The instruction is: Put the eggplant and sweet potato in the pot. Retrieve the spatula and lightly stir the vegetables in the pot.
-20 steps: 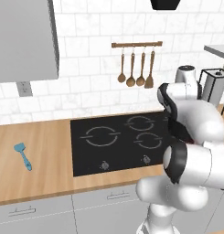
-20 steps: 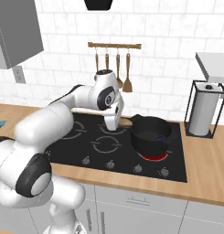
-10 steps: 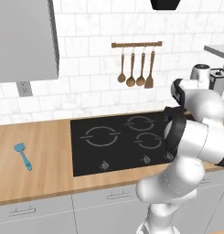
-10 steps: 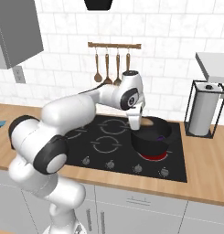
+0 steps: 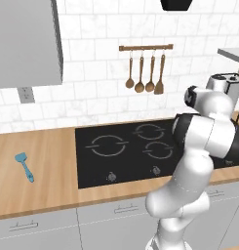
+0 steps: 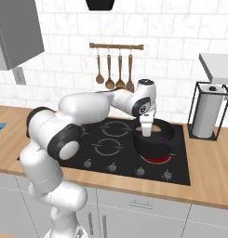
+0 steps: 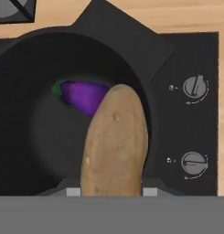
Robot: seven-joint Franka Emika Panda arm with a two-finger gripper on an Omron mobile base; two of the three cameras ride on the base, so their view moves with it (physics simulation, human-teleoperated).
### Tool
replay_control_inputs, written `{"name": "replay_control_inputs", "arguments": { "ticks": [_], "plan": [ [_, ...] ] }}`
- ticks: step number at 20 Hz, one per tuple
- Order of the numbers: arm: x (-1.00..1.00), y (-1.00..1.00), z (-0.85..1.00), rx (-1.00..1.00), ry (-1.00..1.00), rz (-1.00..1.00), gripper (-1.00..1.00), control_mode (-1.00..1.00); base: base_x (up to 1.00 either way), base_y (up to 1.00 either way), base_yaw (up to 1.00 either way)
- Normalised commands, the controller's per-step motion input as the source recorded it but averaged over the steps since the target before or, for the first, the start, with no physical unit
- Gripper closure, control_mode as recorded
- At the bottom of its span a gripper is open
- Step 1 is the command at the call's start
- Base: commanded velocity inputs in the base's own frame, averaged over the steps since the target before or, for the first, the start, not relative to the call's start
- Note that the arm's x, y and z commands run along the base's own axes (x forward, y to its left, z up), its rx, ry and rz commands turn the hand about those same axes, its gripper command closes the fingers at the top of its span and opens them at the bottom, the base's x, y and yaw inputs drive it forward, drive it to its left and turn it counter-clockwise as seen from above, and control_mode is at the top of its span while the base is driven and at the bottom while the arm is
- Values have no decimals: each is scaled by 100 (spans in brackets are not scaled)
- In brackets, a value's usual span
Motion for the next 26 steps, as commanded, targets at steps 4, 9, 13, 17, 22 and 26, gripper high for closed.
{"name": "replay_control_inputs", "arguments": {
  "ticks": [4,9,13,17,22,26],
  "plan": [
    [9,-27,-34,0,0,2,100,-100,0,0,0],
    [4,-6,-26,0,0,0,100,-100,0,0,0],
    [7,0,-9,0,0,0,-100,-100,0,0,0],
    [-1,0,0,0,0,0,-100,-100,0,0,0],
    [-14,1,31,0,-3,0,-100,-100,0,0,0],
    [-66,33,93,0,-14,0,-100,-100,0,0,0]
  ]
}}
